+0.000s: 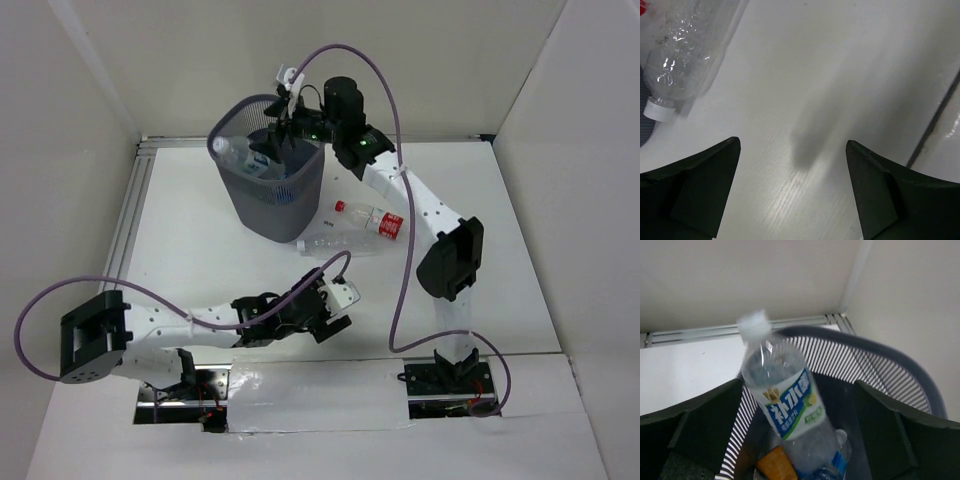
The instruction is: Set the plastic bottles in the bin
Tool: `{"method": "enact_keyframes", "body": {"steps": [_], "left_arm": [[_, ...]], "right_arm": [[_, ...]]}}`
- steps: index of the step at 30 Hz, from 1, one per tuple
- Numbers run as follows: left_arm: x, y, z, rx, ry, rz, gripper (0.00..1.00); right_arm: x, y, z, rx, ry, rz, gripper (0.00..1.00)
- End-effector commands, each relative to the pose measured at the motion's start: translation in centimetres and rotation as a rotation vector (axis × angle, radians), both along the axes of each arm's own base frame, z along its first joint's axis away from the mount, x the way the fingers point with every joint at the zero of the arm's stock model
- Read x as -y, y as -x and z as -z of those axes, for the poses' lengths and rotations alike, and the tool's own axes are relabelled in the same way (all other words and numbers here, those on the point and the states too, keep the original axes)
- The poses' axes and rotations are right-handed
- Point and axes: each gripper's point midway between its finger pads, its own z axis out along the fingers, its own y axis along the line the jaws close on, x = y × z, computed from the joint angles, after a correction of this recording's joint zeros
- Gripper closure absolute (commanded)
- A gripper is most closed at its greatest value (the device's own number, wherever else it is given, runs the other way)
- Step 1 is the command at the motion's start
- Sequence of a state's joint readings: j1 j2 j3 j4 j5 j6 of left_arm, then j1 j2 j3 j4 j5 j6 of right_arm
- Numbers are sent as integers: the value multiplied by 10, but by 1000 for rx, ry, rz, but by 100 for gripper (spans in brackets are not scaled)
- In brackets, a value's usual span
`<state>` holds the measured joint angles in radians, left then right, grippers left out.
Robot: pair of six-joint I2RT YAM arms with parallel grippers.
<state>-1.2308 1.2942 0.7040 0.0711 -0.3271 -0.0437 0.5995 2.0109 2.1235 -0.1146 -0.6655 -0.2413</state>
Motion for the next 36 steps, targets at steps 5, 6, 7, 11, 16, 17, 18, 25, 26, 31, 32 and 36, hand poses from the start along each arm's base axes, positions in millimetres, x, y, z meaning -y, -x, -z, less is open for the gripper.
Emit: {"method": "enact_keyframes", "body": {"steps": [5, 6, 7, 11, 16, 17, 18, 25, 26, 31, 32, 36], "left_arm": [[35, -57, -30, 277, -42, -40, 1], [37, -73, -36, 308, -53, -55, 1], [39, -82, -26, 312, -81, -61, 1], [45, -124, -29, 353, -82, -98, 1], [42, -178, -14, 353, -153, -151, 1], [42, -184, -6, 340, -169, -151, 1], [40, -189, 11, 312, -204, -146, 1], [32, -200, 65, 135, -230, -79, 4], [34, -198, 71, 118, -227, -72, 5], [29, -199, 69, 44, -199, -66, 47], [40, -190, 61, 26, -172, -25, 57], [70, -152, -6, 92, -63, 64, 100]], "right_arm": [[109, -40, -97, 58, -124, 373, 1], [146, -45, -109, 75, -118, 430, 1], [164, -50, -91, 35, -79, 466, 1], [261, -40, -21, -151, 53, 545, 29], [340, 34, 60, -285, 165, 564, 37], [346, 51, 100, -386, 182, 561, 31], [351, 61, 109, -406, 176, 570, 24], [366, 114, 148, -505, 148, 599, 13], [365, 116, 149, -507, 148, 599, 13], [367, 115, 157, -528, 136, 601, 13], [370, 110, 161, -531, 140, 611, 14], [379, 87, 174, -560, 152, 630, 16]]}}
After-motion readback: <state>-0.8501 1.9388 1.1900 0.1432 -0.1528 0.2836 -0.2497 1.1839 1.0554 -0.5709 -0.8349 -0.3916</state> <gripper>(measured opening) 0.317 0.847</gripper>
